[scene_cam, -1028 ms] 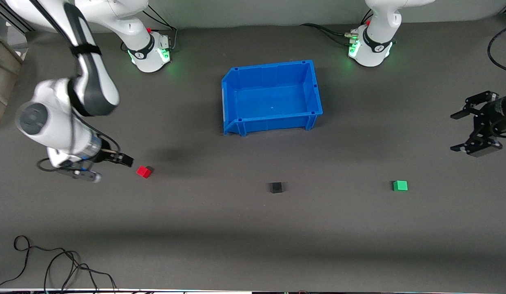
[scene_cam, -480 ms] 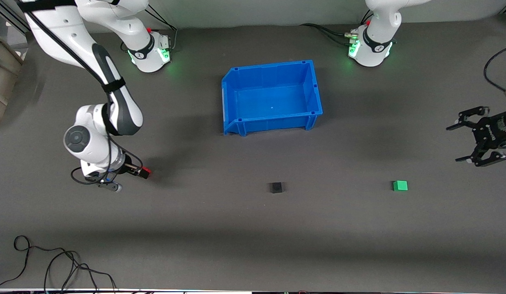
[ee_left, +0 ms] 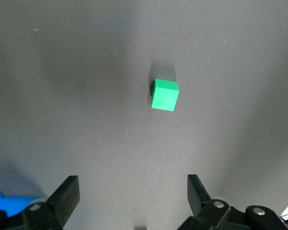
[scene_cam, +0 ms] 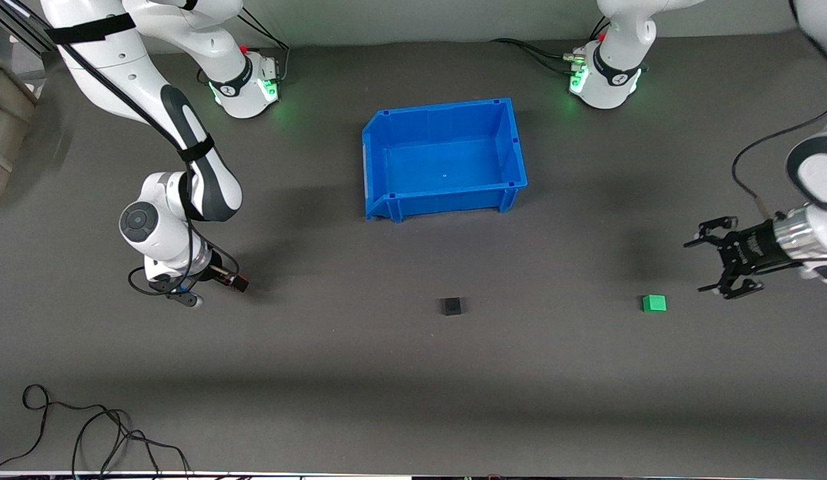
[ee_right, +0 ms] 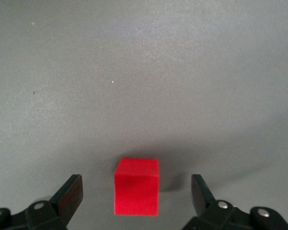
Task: Attach green and red cubes to black cube
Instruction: 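Close the right gripper on the red cube while the left gripper grasps green, then carry the red and green cubes toward the black cube with both grippers, then press the red and green cubes against the black cube with both grippers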
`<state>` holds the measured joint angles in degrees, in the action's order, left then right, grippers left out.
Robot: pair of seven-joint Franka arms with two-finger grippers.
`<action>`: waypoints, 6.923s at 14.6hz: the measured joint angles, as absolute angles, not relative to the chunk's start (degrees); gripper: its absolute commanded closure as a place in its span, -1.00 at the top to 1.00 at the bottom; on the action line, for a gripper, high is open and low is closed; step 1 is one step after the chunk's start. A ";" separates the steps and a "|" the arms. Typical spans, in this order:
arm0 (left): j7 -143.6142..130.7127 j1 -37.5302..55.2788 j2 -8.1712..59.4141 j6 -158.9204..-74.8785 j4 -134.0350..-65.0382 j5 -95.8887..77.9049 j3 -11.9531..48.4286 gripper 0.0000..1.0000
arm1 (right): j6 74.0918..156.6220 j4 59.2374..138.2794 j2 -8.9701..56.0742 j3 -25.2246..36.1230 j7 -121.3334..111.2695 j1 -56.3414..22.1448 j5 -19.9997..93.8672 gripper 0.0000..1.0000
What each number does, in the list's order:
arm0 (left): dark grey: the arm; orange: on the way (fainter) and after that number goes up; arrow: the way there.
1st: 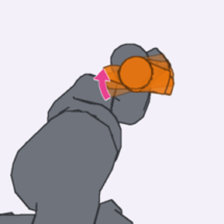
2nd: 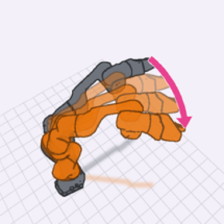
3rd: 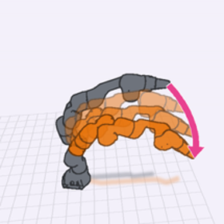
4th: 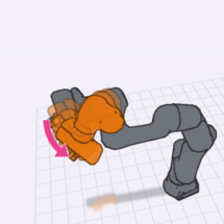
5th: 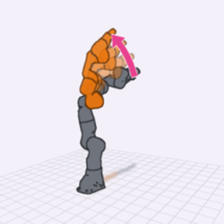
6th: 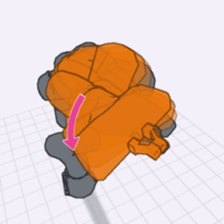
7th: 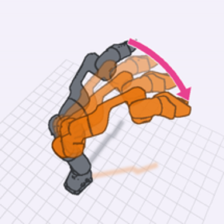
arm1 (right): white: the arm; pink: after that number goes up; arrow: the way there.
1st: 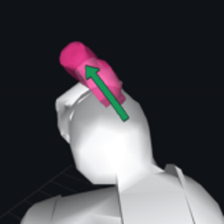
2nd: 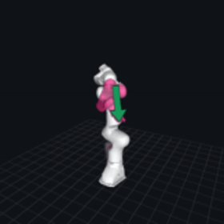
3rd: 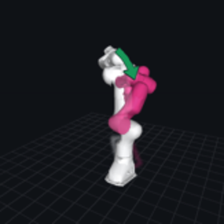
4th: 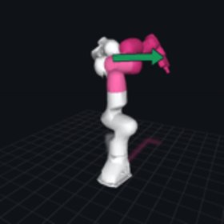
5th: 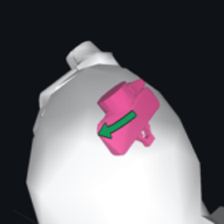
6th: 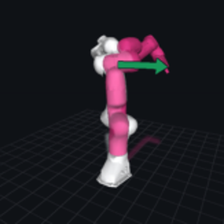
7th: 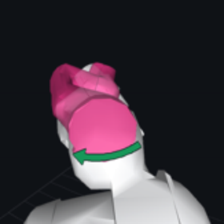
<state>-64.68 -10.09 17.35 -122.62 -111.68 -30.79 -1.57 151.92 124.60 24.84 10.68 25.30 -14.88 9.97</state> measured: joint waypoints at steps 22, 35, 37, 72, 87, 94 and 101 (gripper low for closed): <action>-42.34 -10.18 33.62 -134.56 -109.09 -45.95 -1.62 0.84 | 155.09 124.53 27.16 10.82 25.30 -13.52 12.52 0.48; -42.32 -10.14 34.64 -134.54 -107.10 -46.05 -1.30 -0.77 | 155.30 124.44 28.05 10.63 25.30 -13.80 12.52 0.44; -43.27 -10.05 34.37 -132.12 -104.79 -46.05 -1.17 -0.77 | 155.31 124.43 28.05 10.60 25.30 -13.80 12.52 0.41; -87.24 28.95 44.24 -152.64 -94.34 -43.65 0.57 -0.86 | 139.48 103.99 28.58 9.59 59.57 -24.68 23.53 -1.00; -87.29 30.67 44.60 -152.62 -93.18 -43.54 1.34 -0.62 | 134.97 75.72 50.92 9.45 119.48 -39.64 16.58 -1.00; -87.27 30.72 45.07 -152.62 -93.13 -43.31 1.36 -0.50 | 134.96 71.37 56.57 9.41 126.51 -41.75 15.74 -1.00; -87.26 31.17 45.08 -152.78 -93.02 -42.96 1.37 1.00 | 134.93 66.13 59.71 9.43 132.01 -44.38 15.68 -1.00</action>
<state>-87.26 31.17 45.08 -152.78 -93.02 -42.96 1.37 134.93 66.13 59.71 9.43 132.01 -44.38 15.68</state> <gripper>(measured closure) 0.344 0.608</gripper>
